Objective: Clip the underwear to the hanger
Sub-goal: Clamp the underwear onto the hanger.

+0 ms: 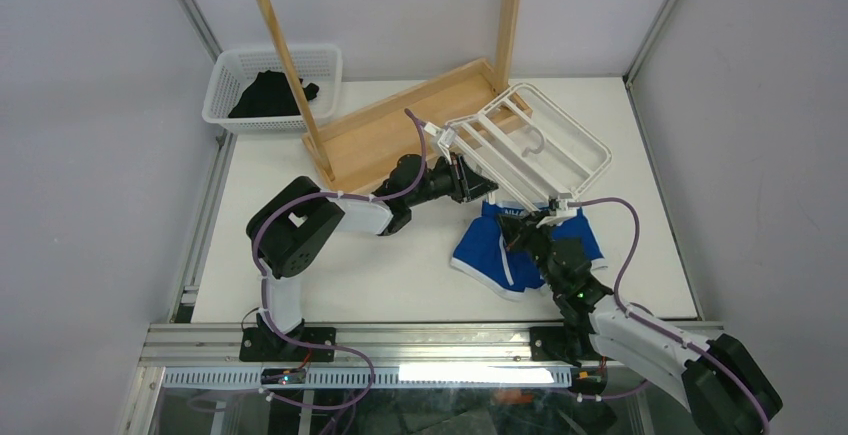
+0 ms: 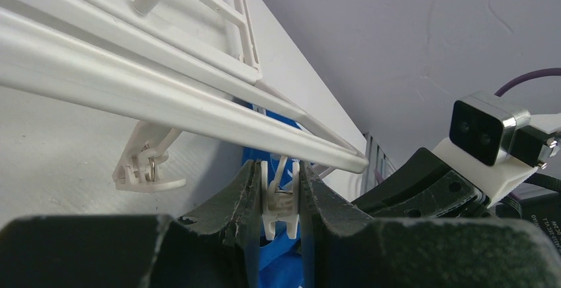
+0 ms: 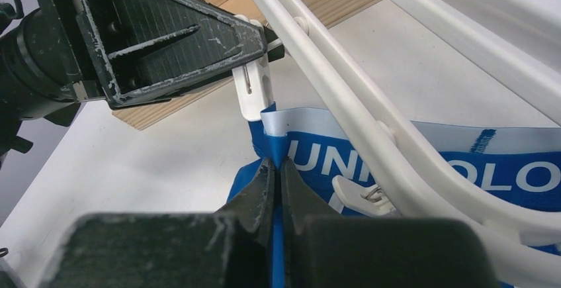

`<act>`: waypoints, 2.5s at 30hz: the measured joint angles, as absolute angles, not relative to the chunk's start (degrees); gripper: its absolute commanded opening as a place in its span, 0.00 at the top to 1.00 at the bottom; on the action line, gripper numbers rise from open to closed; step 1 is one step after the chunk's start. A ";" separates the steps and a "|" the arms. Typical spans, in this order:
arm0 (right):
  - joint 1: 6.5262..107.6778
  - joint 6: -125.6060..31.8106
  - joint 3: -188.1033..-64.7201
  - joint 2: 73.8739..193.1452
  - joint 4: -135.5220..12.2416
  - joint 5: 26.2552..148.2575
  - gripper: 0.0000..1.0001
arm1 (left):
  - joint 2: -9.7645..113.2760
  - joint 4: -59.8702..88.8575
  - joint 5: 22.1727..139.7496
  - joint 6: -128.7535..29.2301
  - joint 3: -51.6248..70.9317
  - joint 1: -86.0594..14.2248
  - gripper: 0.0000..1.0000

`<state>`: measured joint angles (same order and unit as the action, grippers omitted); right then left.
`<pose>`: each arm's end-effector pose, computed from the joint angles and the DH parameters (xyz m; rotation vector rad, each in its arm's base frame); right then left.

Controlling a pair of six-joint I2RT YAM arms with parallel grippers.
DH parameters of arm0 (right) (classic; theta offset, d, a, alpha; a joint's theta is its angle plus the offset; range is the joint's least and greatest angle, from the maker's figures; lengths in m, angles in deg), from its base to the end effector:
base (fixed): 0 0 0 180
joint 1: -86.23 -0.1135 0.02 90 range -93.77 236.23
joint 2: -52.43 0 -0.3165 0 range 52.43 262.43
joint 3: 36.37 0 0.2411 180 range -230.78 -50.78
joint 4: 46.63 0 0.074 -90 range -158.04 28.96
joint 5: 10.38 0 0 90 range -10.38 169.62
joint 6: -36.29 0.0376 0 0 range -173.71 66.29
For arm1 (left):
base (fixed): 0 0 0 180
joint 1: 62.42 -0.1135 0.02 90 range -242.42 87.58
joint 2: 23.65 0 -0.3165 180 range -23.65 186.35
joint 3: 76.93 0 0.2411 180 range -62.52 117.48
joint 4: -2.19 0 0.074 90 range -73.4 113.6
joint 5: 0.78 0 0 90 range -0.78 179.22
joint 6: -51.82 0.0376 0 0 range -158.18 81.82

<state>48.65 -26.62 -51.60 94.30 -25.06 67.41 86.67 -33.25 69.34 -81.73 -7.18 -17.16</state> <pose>0.0921 0.0609 0.2069 0.0103 1.7021 0.6762 0.2879 -0.3087 0.2437 0.3242 1.8468 -1.4162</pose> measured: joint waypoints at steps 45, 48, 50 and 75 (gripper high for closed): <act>48.76 -26.73 -51.60 83.21 -34.81 71.65 1.00 | 86.72 -43.32 62.24 -81.86 -9.83 -20.18 1.00; 48.76 -26.82 -51.60 83.24 -34.83 71.93 1.00 | 86.85 -43.63 61.08 -81.80 -9.24 -20.53 1.00; 48.76 -26.84 -51.60 83.11 -34.83 72.00 1.00 | 86.93 -43.96 60.54 -81.67 -9.06 -20.66 1.00; 48.76 -27.71 -51.60 80.85 -34.76 72.00 1.00 | 89.08 -45.82 57.23 -83.55 -8.23 -20.88 1.00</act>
